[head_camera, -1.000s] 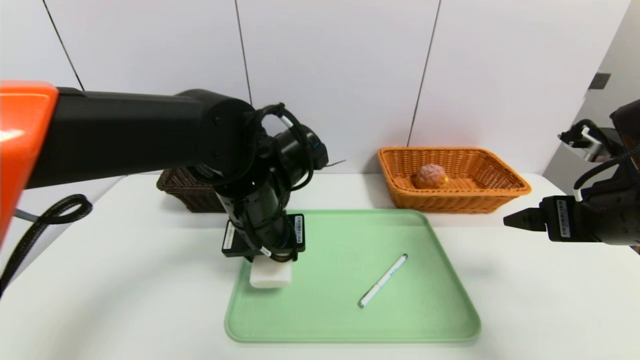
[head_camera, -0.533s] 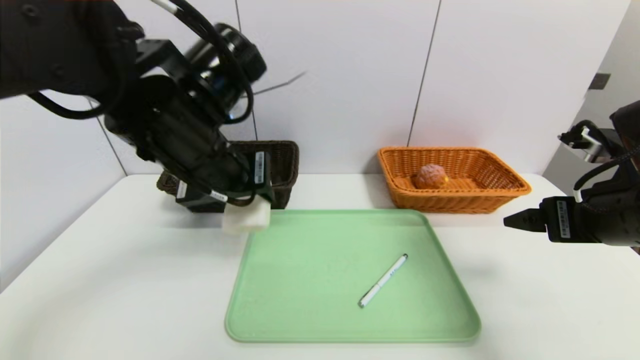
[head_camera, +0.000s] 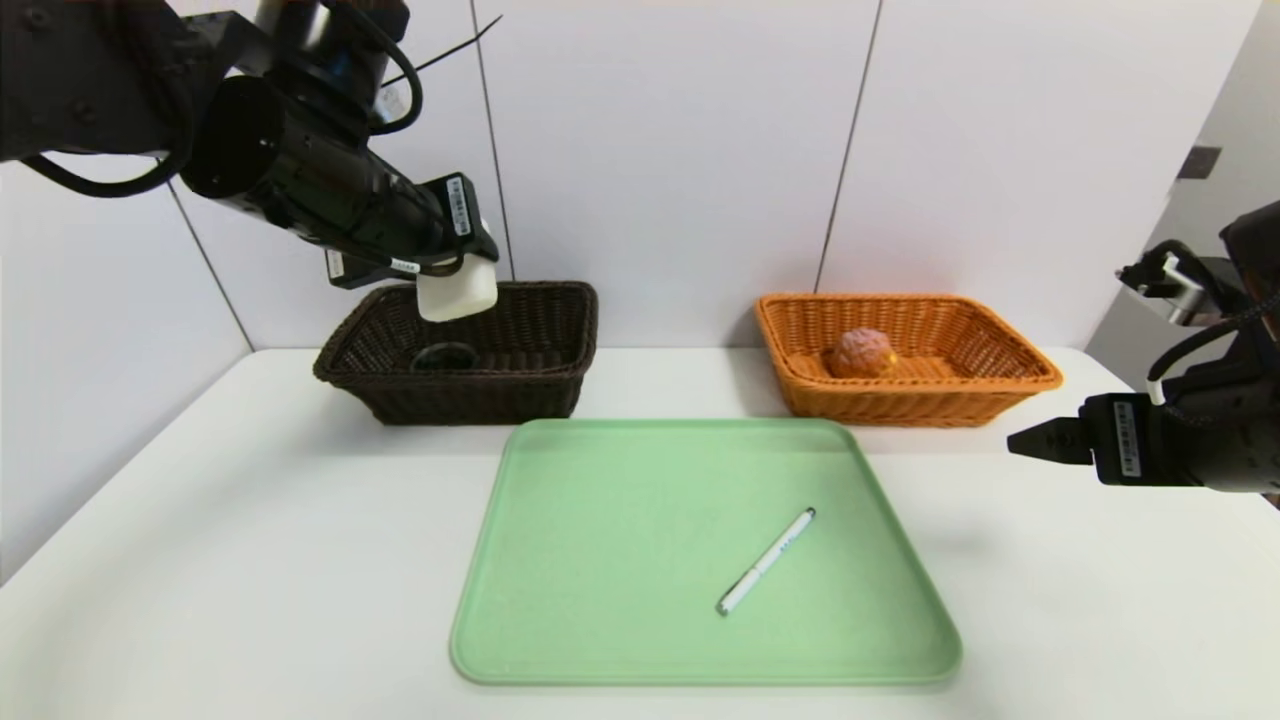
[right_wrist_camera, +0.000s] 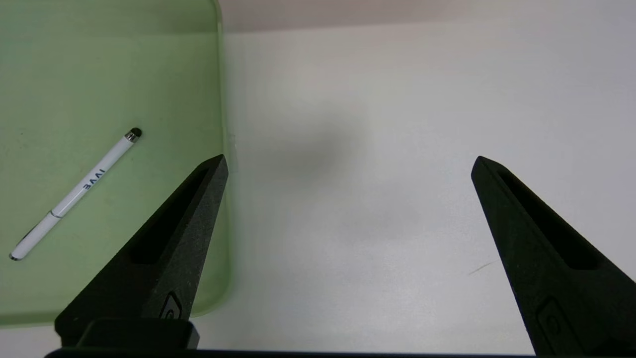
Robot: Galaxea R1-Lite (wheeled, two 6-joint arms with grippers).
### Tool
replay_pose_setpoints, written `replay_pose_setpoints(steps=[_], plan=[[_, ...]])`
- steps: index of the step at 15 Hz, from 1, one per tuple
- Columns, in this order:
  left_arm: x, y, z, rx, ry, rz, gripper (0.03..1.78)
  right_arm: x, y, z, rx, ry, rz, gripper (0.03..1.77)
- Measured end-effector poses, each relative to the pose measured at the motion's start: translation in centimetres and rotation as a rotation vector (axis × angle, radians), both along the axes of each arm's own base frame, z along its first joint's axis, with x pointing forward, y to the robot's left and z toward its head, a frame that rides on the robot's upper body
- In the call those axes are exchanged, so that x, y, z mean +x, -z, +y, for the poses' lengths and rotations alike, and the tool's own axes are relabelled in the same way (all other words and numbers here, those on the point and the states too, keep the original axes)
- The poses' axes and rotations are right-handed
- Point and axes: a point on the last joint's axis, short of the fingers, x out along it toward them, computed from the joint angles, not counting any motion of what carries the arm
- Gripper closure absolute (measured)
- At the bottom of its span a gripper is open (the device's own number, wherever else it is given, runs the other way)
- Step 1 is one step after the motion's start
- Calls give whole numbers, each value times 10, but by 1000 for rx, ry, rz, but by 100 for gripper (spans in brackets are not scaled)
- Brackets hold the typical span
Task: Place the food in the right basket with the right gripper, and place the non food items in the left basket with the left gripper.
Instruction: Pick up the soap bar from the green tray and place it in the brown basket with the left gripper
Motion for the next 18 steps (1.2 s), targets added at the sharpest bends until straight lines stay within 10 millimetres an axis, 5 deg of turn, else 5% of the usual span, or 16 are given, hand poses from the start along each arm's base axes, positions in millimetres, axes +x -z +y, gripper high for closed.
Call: replay_pose_setpoints(steps=[8,18], plan=[[71,50,-13,-22,-44,-47,84,-3,1,-1,-1,-1,3,10],[112,99,-19,0,-57,-32,84,-4,5,-1,-5,-1,15,10]])
